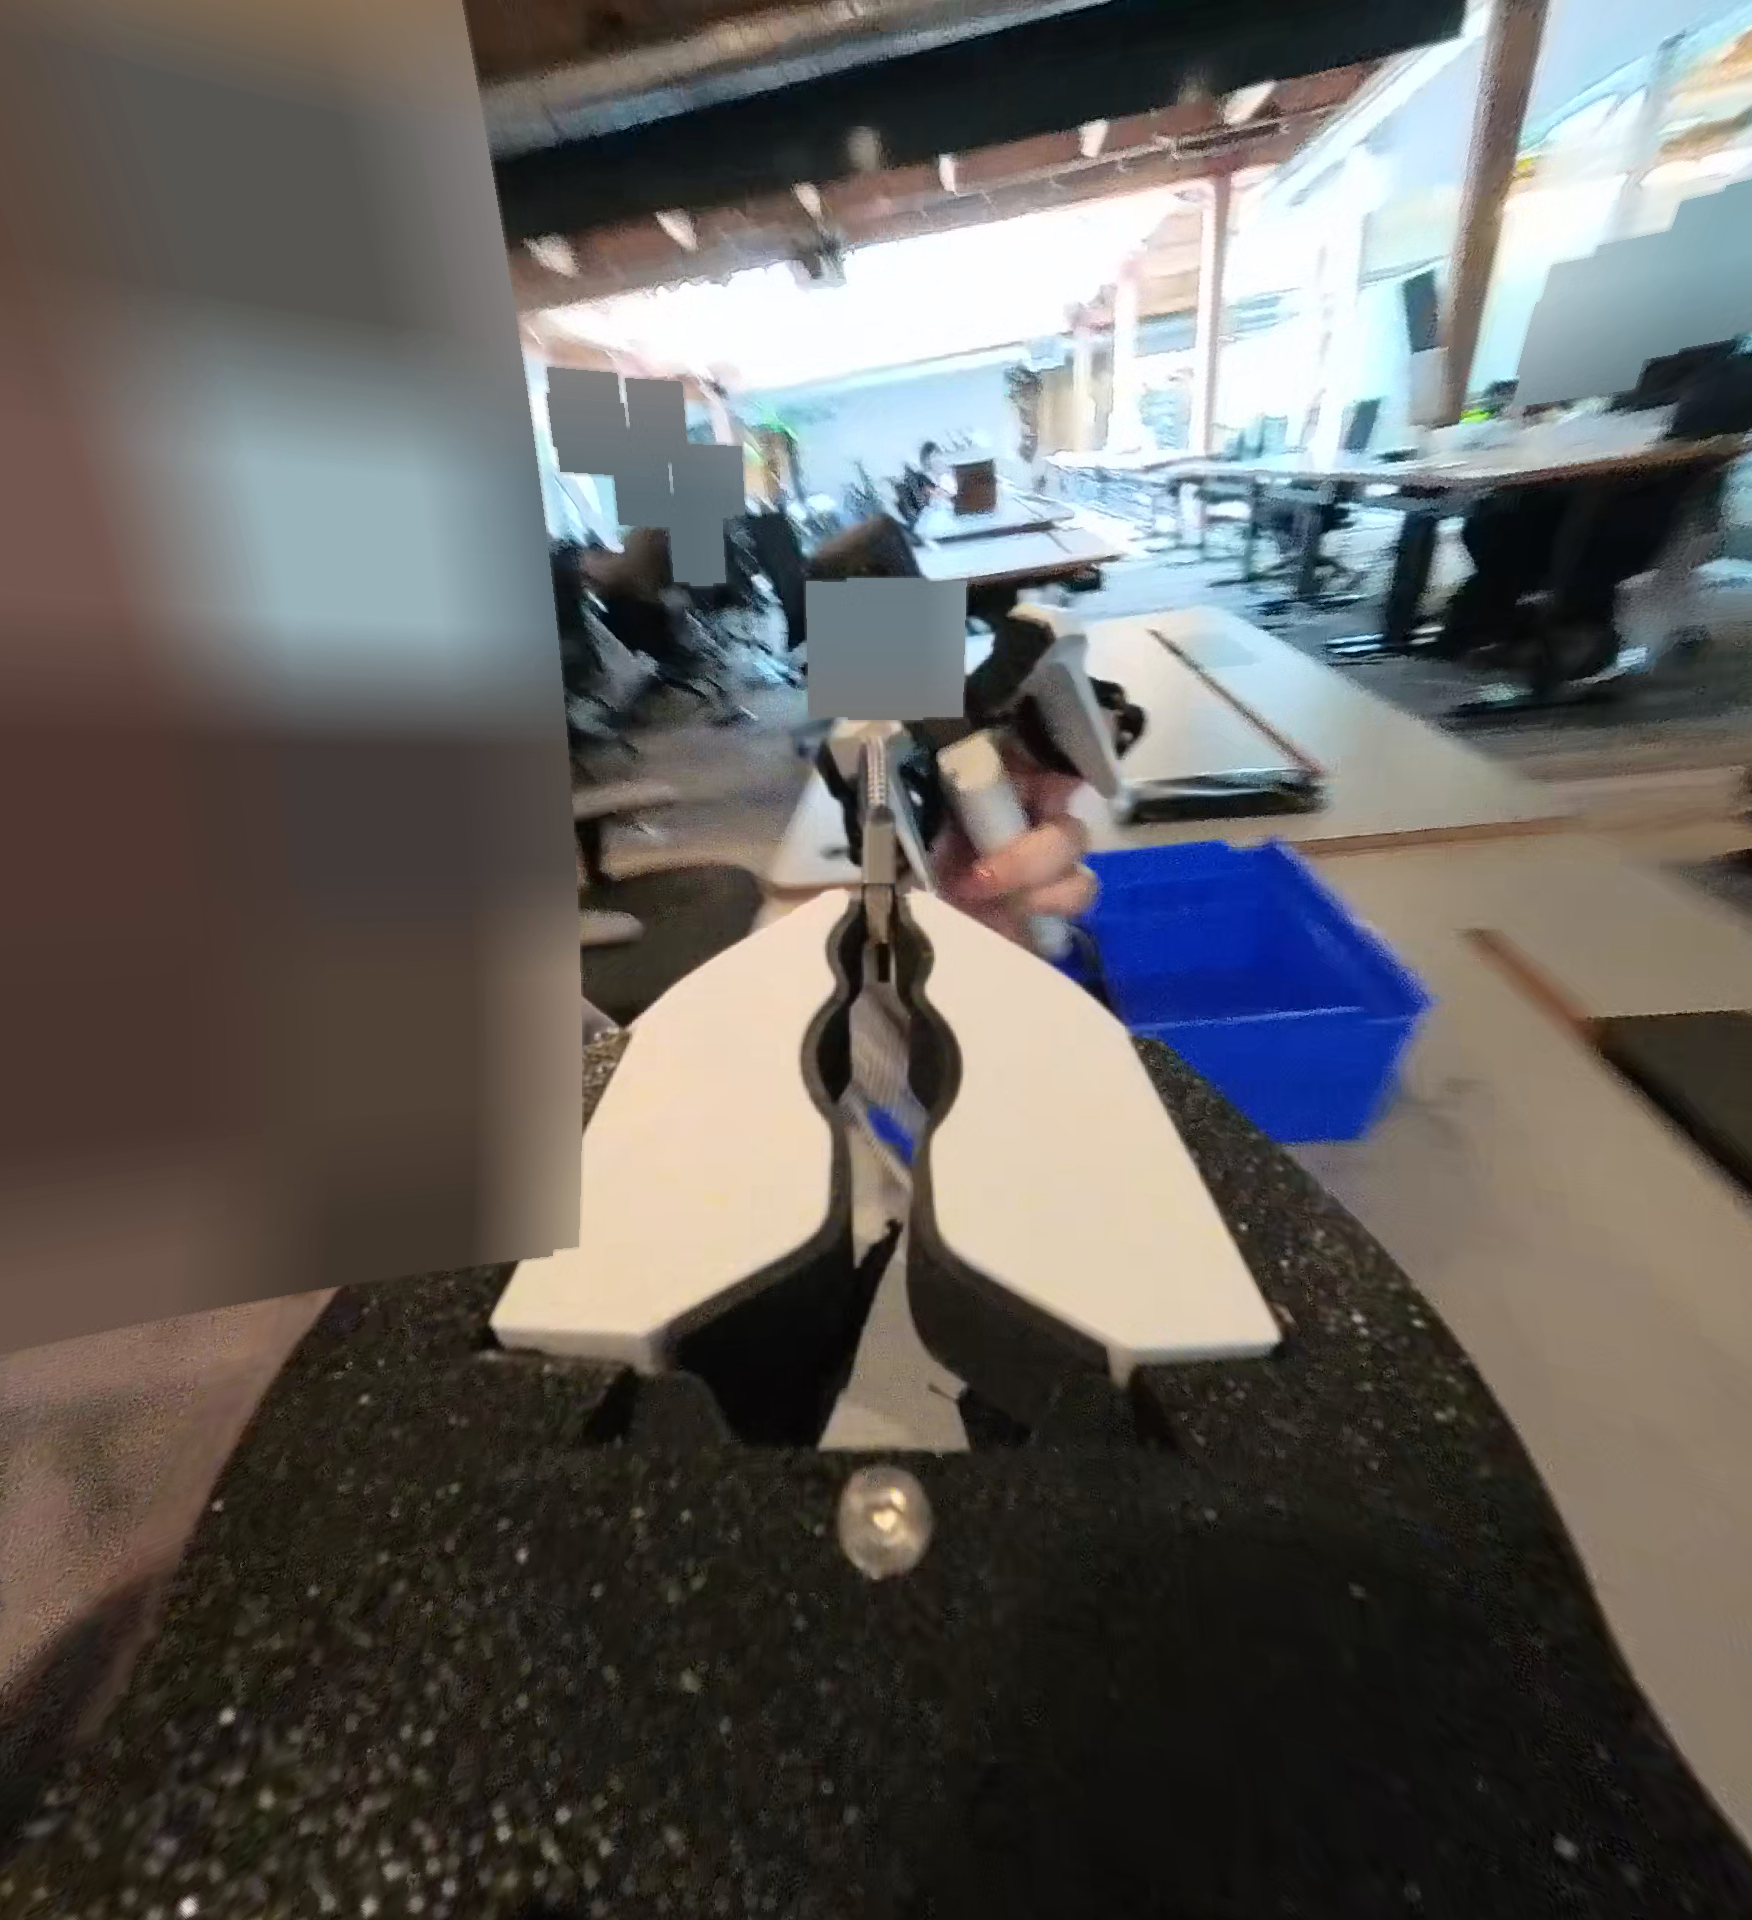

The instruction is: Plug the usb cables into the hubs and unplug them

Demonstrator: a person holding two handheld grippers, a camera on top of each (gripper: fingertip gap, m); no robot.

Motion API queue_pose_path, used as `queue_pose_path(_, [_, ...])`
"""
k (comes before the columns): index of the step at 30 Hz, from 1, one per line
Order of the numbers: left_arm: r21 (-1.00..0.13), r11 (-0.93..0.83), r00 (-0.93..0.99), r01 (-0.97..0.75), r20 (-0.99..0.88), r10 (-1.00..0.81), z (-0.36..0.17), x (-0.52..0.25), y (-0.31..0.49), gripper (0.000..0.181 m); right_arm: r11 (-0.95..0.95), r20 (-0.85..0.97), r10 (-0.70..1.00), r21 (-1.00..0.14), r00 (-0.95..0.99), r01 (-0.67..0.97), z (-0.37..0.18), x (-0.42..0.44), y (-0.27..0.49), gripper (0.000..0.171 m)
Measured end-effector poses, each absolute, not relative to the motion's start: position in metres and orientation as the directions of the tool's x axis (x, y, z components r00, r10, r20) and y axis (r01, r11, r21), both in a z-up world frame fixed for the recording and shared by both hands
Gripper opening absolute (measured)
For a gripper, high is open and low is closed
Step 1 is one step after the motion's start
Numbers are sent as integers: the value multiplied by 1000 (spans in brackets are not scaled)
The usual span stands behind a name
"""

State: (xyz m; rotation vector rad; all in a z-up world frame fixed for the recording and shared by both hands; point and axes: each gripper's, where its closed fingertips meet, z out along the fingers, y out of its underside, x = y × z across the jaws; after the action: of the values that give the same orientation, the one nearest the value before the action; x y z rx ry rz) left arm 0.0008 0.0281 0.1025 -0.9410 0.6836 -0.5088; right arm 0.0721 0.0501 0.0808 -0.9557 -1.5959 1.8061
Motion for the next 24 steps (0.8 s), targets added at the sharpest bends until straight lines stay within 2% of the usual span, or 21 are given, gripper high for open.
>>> queue_pose_path(4, [-896, 442, 661, -43, -357, -660, 95, 14, 22, 37, 205, 149, 876, -976, -459, 74, 77, 79, 58, 4])
queue_pose_path(8, [-895, 372, 620, -244, -439, -650, 75, 46, 33, 37, 450, 354, 827, -883, -437, 135, 72, 76, 50, 4])
queue_pose_path(10, [-870, 370, 599, -326, -493, -632, 67, 58, 37, 32, 505, 401, 801, -851, -444, 142, 71, 73, 46, 4])
queue_pose_path(13, [-857, 393, 588, -333, -515, -624, 67, 69, 38, 17, 562, 455, 765, -818, -456, 126, 71, 70, 41, 4])
queue_pose_path(24, [-890, 382, 552, -249, -455, -699, 70, 73, 30, 6, 612, 502, 711, -786, -492, 82, 72, 68, 27, 4])
